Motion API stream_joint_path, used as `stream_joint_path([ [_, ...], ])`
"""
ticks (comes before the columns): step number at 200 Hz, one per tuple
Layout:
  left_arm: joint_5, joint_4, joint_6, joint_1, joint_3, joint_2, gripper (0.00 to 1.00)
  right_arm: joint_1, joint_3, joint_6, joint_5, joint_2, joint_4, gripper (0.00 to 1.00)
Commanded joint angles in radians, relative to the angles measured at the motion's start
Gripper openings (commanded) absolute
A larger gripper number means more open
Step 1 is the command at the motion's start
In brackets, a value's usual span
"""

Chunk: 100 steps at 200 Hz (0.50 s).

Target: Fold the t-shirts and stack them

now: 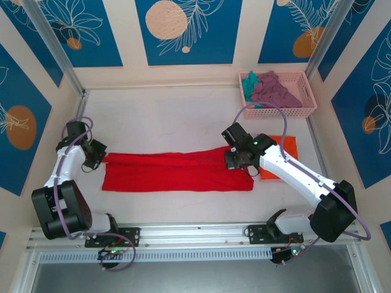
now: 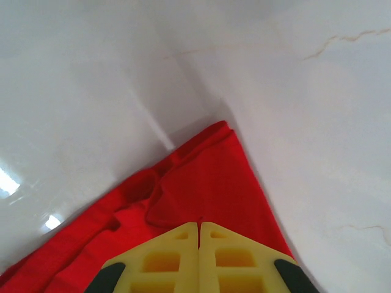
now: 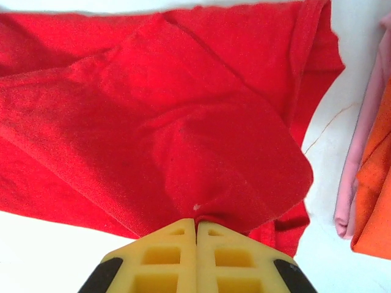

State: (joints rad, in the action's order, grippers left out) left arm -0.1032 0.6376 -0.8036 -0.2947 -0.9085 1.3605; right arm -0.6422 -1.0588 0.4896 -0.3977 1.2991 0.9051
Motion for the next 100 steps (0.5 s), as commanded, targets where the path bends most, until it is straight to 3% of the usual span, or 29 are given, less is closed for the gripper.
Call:
stream_joint_path([
  [1,0.023,0.040,0.010,-0.015,0.037,-0.031,0.00,-0.006,0.032,0.032,0.027,0.002,-0.014,0.00],
  [100,0.036,0.036,0.014,-0.015,0.078,-0.041,0.00,-0.011,0.071,0.044,0.058,0.069,-0.033,0.00],
])
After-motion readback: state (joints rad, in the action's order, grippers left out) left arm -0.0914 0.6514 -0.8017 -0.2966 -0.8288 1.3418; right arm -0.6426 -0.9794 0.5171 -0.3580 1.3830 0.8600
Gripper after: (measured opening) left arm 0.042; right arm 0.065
